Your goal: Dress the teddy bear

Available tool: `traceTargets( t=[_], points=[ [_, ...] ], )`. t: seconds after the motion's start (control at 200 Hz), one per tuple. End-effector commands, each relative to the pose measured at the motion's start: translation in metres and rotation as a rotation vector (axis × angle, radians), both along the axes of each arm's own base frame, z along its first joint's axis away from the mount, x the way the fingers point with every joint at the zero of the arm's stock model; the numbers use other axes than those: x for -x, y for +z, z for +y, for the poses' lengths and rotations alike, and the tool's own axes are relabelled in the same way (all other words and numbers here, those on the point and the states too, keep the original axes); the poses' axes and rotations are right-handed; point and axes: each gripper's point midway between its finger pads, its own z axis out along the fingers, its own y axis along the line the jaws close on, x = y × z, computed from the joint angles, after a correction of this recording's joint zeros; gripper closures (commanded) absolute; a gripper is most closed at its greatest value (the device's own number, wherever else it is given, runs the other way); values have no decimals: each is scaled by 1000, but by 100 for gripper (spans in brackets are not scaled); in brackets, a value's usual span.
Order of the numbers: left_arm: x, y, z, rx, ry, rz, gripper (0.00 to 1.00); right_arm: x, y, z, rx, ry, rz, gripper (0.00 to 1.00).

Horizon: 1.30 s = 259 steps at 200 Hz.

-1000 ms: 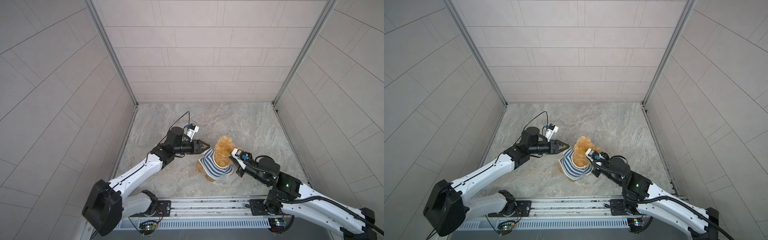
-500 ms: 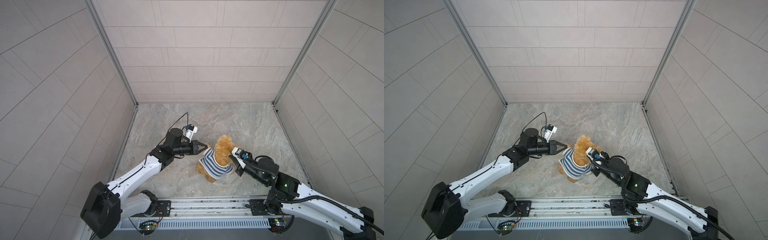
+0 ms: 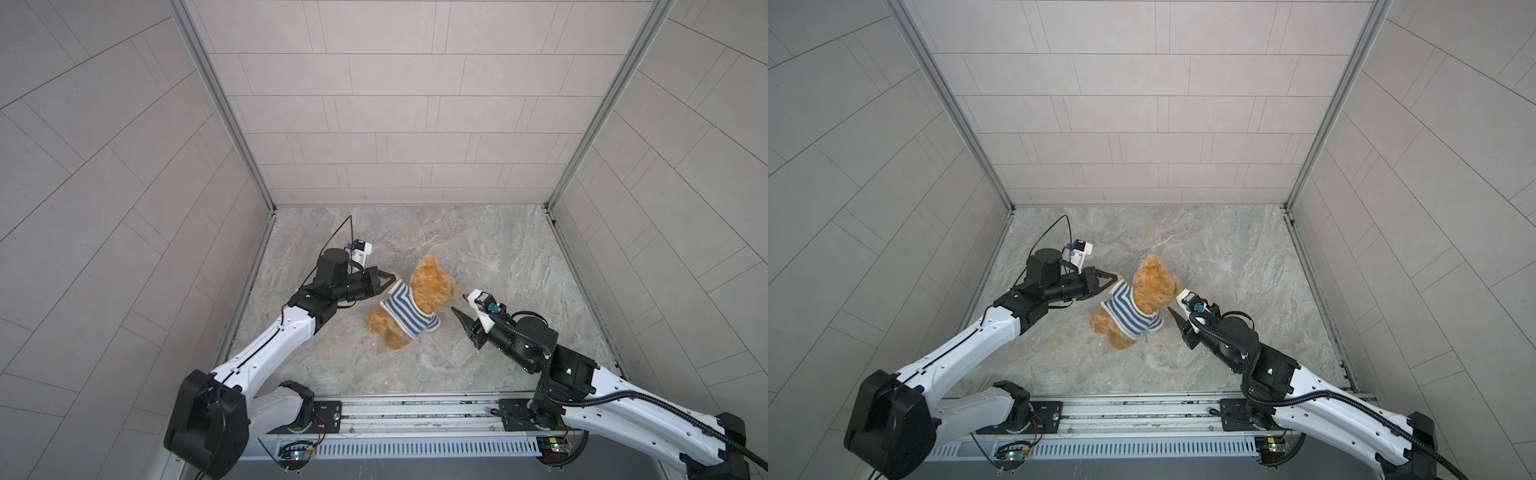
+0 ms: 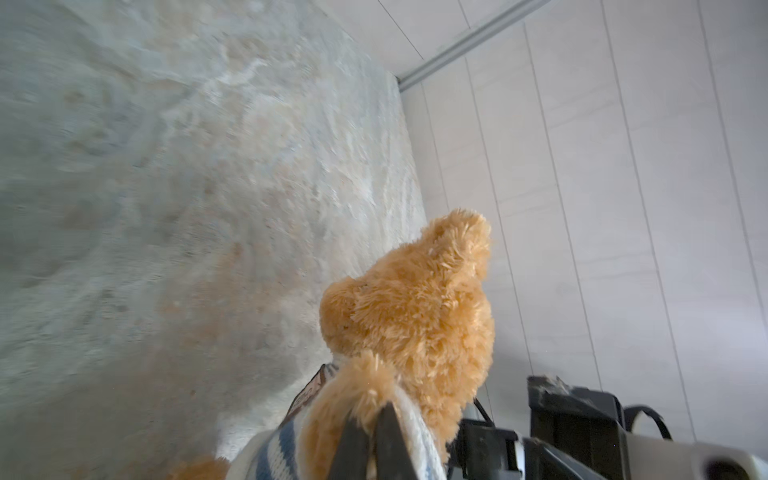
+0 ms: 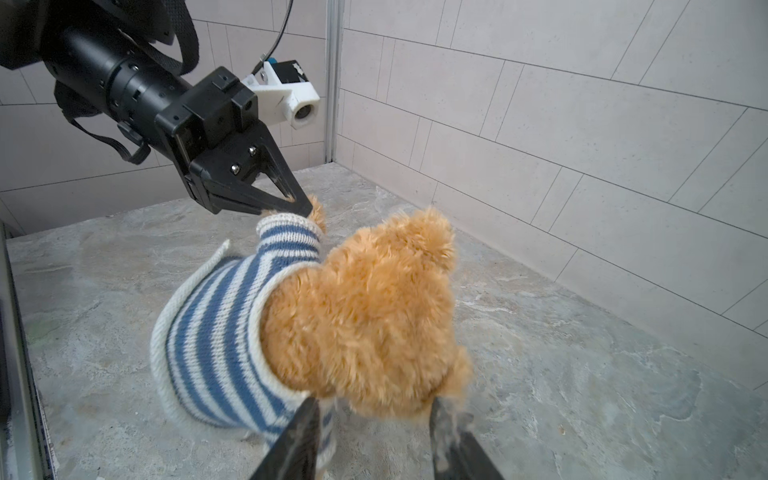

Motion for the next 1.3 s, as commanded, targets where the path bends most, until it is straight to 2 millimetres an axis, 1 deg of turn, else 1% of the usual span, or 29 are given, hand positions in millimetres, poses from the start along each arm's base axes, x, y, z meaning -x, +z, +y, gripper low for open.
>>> traceTargets(
  t=[0.0,0.12,0.19,0.295,0.38,0.451,0.476,0.486,0.501,0.546,0.646,0.776,0.891,0.986,1.176,1.292],
  points=[
    [-21,26,20,-125,89,-100,100,-5,3,-15,-21,-80,12,52],
    [-38,36,40,-260,179,-165,100,-6,1,-27,-70,-137,40,49],
    [-46,33,51,-337,237,-188,100,-9,-3,-35,-92,-180,72,48],
    [-53,17,58,-432,291,-212,100,-12,-6,-47,-138,-247,117,48],
    [-53,1,53,-466,298,-215,100,-14,-7,-52,-176,-274,148,48],
    [-48,-13,45,-494,287,-212,100,-16,-11,-54,-198,-293,173,48],
    [-47,-18,46,-501,291,-206,100,-16,-12,-55,-202,-298,182,48],
    [-43,-21,38,-502,269,-209,100,-16,-12,-55,-205,-299,184,48],
    [-39,-23,34,-505,256,-208,100,-17,-12,-55,-206,-303,189,48],
    [-33,-30,29,-513,244,-203,100,-18,-15,-56,-208,-312,203,48],
    [-14,-43,21,-543,212,-193,100,-20,-15,-56,-215,-317,231,48],
    [17,-62,7,-583,150,-182,100,-24,-21,-53,-204,-318,259,48],
    [38,-80,4,-563,135,-148,100,-27,-26,-51,-191,-319,275,48],
    [47,-86,-1,-540,126,-134,100,-29,-29,-50,-205,-321,301,48],
    [62,-90,-19,-534,92,-124,99,-32,-48,-51,-259,-343,392,46],
    [72,-95,-24,-533,81,-119,99,-33,-51,-53,-276,-353,408,44]
  ],
)
